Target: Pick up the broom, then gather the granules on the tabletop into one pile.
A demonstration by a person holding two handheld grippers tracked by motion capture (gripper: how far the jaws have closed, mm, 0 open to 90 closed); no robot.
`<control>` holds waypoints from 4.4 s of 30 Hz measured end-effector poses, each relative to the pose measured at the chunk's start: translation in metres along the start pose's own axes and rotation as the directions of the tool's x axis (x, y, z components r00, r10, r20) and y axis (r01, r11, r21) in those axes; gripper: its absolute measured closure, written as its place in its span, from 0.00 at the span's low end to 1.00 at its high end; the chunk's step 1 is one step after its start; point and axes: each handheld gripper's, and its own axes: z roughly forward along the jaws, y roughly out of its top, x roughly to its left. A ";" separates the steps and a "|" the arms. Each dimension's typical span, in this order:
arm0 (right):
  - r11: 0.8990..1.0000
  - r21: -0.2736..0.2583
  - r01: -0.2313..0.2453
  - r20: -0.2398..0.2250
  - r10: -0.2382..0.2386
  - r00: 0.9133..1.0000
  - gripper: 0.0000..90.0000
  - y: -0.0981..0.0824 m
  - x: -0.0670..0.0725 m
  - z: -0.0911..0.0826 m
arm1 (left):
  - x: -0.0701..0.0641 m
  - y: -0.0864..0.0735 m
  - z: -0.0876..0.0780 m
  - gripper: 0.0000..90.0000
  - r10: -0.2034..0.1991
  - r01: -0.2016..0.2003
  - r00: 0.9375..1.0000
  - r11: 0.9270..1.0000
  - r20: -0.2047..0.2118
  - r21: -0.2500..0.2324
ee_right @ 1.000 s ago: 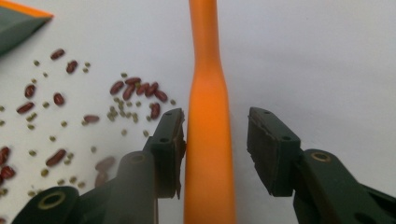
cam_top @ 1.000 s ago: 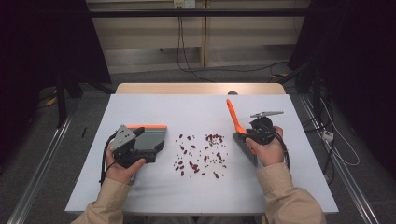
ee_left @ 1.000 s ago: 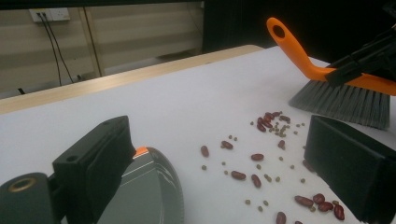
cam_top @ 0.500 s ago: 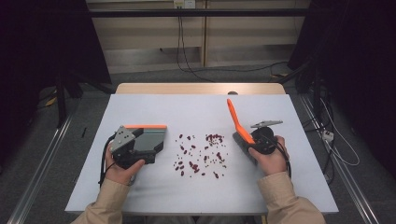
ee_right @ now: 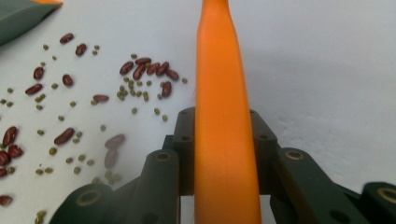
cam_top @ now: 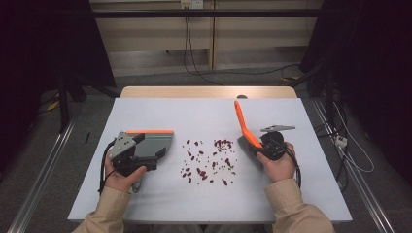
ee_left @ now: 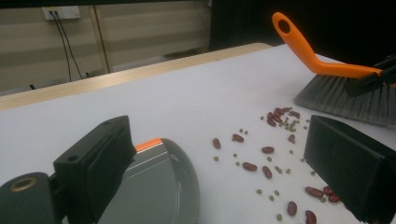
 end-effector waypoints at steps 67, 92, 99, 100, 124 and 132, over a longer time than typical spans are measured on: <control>0.923 -0.039 0.384 -0.027 -0.385 0.922 0.79 -0.001 0.069 0.030 | 0.022 -0.021 -0.023 0.05 -0.012 0.009 0.998 0.999 0.069 0.045; 0.943 -0.133 0.305 -0.122 -0.321 0.939 0.80 0.004 0.066 0.016 | 0.022 -0.020 -0.023 0.05 -0.026 0.023 0.997 0.999 0.072 0.042; 0.942 -0.176 0.285 -0.115 -0.307 0.945 0.80 0.033 0.049 0.037 | 0.024 -0.021 -0.024 0.05 -0.039 0.036 0.997 0.998 0.065 0.042; 0.939 -0.175 0.296 -0.115 -0.318 0.941 0.80 0.037 0.048 0.043 | 0.025 -0.021 -0.025 0.05 -0.032 0.030 0.997 0.999 0.066 0.042; 0.862 -0.152 0.483 -0.174 -0.504 0.846 0.79 0.056 0.070 0.096 | 0.029 -0.023 -0.024 0.05 -0.044 0.042 0.998 0.998 0.052 0.048; 0.836 -0.162 0.525 -0.199 -0.548 0.812 0.79 0.042 0.078 0.084 | 0.028 -0.022 -0.024 0.05 -0.050 0.048 0.998 0.998 0.049 0.043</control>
